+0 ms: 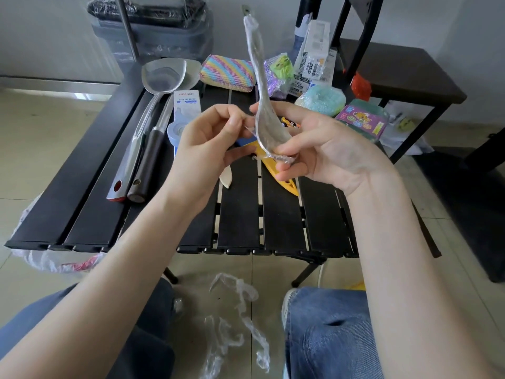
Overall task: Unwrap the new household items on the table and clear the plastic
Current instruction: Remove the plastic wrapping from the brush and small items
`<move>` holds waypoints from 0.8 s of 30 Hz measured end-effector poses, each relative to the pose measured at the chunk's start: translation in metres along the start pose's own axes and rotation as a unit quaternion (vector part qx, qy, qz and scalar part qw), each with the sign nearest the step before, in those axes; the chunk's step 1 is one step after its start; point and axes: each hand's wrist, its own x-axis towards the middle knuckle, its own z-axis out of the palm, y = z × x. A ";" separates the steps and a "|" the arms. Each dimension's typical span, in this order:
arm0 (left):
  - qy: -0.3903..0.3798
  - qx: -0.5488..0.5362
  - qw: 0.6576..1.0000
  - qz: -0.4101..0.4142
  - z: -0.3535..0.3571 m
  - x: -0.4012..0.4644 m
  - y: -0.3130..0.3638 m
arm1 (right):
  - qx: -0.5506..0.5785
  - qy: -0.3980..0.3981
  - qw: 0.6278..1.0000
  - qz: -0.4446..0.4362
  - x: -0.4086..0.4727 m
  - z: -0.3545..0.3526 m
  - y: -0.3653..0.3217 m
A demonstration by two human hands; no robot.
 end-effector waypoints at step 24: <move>0.030 0.395 0.896 0.199 -0.018 0.001 0.004 | -0.066 0.044 0.997 0.023 0.001 0.001 0.002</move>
